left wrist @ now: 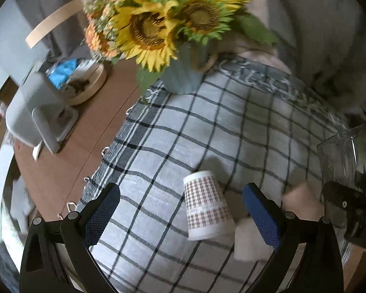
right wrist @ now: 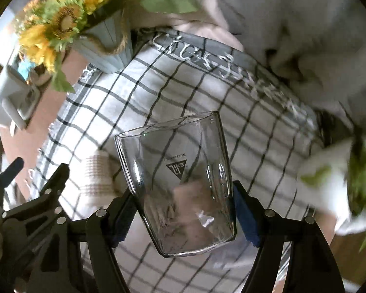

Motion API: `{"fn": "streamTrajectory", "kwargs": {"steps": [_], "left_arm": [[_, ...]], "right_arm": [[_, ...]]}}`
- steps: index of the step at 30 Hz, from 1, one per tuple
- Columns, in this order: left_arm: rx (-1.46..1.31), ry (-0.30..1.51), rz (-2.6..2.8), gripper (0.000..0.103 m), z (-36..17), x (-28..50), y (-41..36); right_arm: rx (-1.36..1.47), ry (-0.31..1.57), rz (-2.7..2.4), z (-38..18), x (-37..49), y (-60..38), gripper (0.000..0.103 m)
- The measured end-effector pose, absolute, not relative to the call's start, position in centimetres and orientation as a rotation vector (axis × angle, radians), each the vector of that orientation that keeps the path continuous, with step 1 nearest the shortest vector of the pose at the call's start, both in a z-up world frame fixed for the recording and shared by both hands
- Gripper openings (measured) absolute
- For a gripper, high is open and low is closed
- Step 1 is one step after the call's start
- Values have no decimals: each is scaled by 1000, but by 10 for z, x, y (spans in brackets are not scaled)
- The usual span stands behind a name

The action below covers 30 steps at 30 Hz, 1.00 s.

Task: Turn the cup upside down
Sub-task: 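Close the right gripper on the tumbler rim and lift it, then rotate the right gripper to turn the tumbler upside down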

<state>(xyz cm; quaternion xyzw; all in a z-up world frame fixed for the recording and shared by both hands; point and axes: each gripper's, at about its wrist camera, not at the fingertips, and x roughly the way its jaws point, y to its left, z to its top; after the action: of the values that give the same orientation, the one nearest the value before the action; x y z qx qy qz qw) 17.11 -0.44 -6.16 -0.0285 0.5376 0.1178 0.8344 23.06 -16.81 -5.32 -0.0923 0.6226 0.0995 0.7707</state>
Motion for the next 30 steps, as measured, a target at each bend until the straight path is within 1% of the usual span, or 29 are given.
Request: {"fn": "streamTrajectory", "kwargs": {"steps": [5, 12, 20, 24, 30], "left_arm": [[9, 1117, 155, 102, -57, 147, -2], [116, 1124, 61, 103, -67, 118, 8], [167, 1199, -3, 102, -98, 93, 29], [191, 1244, -13, 103, -115, 83, 42], [199, 1309, -19, 102, -139, 69, 54]], "right_arm": [[-76, 1329, 134, -49, 178, -173, 73], [103, 1324, 19, -69, 116, -174, 73], [331, 1368, -90, -117, 59, -161, 74], [382, 1408, -130, -143, 43, -147, 74], [407, 1460, -149, -167, 32, -134, 74]]}}
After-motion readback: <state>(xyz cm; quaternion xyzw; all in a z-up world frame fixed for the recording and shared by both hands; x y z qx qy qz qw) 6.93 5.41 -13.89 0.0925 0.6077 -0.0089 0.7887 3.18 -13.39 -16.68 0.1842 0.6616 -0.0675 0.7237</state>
